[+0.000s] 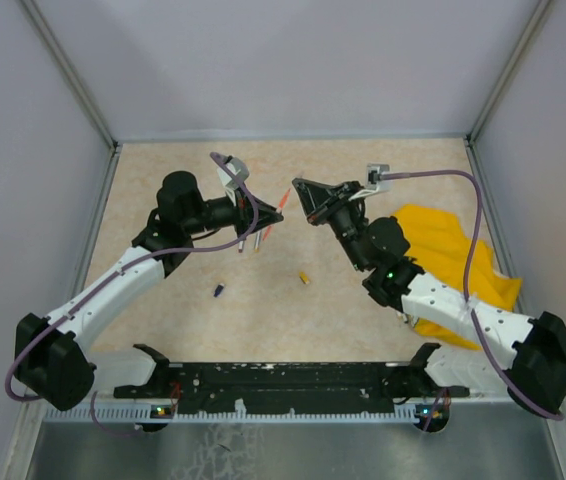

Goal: Insert the pens into the pen caps
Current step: Insert the pen cap onto the pen.

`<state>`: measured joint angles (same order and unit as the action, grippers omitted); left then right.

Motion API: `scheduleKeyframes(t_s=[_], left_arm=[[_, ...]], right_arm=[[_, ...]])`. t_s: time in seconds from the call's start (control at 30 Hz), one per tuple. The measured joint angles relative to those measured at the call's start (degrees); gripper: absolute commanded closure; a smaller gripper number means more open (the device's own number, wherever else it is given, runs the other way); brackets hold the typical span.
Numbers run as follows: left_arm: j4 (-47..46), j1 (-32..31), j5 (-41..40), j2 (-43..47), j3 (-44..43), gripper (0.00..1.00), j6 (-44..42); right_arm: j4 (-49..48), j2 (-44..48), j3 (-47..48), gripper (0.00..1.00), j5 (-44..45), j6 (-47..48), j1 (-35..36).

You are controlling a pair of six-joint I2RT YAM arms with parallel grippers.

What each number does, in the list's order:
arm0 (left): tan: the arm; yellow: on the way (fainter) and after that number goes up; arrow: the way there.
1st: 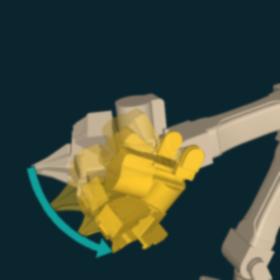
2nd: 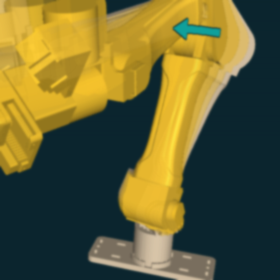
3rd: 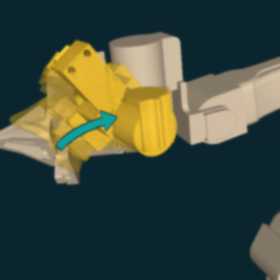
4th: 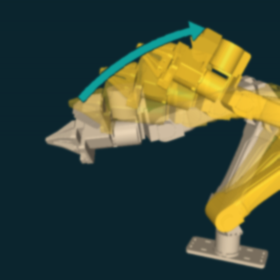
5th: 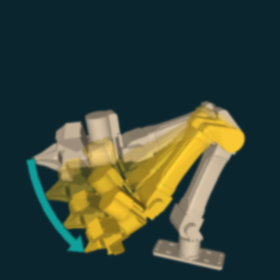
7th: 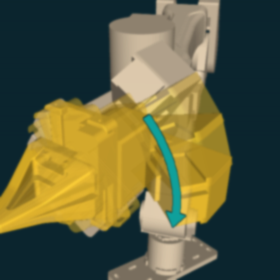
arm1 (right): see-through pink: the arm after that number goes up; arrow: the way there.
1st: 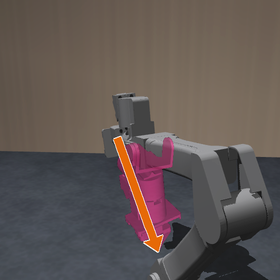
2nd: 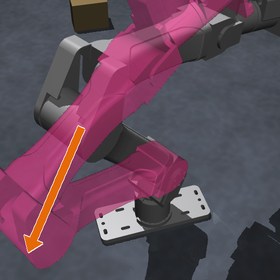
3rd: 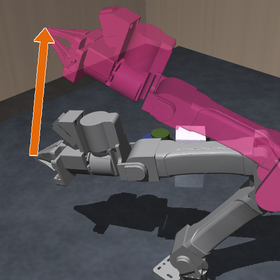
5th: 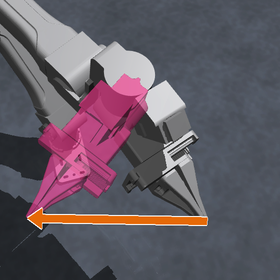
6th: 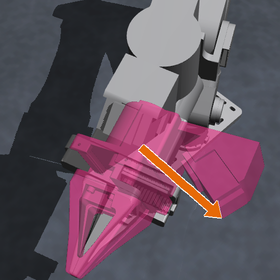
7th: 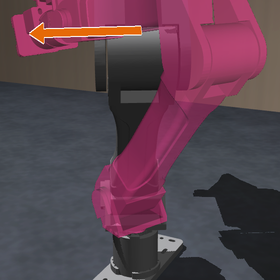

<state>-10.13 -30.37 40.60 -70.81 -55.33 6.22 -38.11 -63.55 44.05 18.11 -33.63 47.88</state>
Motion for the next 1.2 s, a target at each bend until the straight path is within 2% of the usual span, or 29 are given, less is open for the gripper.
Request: scheduleKeyframes(t_s=[1.2], left_arm=[[0.0, 0.0, 0.3, 0.0, 0.2, 1.0, -0.4]], right_arm=[[0.0, -2.4, 0.0, 1.0, -1.2, 0.1, -0.4]])
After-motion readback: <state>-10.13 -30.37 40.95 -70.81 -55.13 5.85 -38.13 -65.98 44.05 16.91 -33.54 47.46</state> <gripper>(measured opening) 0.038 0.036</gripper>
